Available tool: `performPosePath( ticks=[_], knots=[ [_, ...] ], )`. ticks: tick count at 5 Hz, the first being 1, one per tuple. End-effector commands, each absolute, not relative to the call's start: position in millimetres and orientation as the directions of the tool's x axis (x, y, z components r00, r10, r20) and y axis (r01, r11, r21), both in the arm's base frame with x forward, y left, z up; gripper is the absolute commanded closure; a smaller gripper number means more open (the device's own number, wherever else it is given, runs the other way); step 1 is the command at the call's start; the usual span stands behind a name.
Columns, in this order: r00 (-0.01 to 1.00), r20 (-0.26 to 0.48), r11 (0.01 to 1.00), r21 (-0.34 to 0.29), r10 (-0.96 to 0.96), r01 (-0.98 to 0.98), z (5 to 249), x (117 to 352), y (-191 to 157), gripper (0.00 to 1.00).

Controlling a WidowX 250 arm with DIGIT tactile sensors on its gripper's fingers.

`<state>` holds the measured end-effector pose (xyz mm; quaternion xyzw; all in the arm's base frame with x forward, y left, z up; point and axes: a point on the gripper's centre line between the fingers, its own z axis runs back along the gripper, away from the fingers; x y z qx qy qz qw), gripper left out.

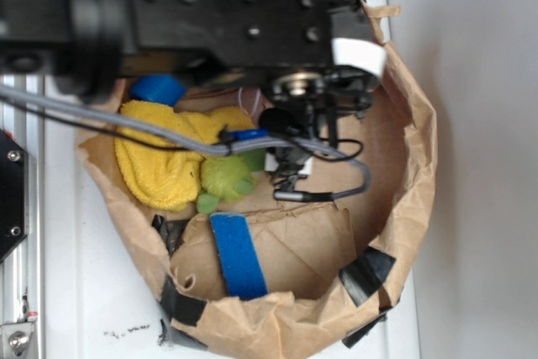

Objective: Grab the blue ball.

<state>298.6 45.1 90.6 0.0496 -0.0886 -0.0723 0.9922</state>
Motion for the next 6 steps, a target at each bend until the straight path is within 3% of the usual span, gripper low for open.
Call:
performPosePath(
  ticks=[1, 4, 6],
  knots=[
    [0.961, 0.255, 0.991, 0.103, -0.11, 0.086, 116.2, 314.1, 55.5, 0.0],
    [0.933, 0.359, 0.999, 0.036, 0.024, -0.04, 105.5, 323.0, 46.9, 0.0],
    [0.922, 0.384, 0.996, 0.049, 0.044, -0.068, 94.2, 320.0, 44.9, 0.0]
  ],
)
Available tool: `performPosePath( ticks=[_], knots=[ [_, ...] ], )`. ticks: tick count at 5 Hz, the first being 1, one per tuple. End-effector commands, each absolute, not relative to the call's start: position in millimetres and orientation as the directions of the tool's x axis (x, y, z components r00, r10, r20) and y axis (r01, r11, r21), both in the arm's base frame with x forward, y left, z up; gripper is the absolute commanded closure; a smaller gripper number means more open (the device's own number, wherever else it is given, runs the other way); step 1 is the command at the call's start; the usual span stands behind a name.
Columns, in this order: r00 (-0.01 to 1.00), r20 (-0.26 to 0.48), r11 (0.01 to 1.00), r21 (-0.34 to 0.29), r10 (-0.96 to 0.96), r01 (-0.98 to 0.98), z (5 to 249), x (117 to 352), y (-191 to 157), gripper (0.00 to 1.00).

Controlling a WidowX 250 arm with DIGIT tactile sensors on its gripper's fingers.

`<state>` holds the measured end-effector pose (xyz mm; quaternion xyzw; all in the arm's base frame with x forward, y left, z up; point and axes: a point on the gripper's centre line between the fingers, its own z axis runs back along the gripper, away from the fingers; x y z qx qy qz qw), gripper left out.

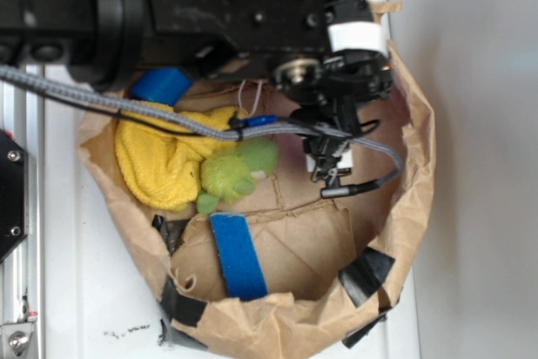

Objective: Grab the blue ball.

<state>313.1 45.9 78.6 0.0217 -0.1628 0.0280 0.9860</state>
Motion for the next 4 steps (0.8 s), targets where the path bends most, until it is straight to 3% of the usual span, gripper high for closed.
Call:
performPosePath(
  ticks=[1, 4],
  knots=[
    [0.915, 0.395, 0.992, 0.054, 0.085, -0.115, 93.6, 322.7, 56.9, 0.0],
    [0.918, 0.374, 0.984, 0.061, 0.134, -0.169, 88.1, 328.9, 78.5, 0.0]
  ],
)
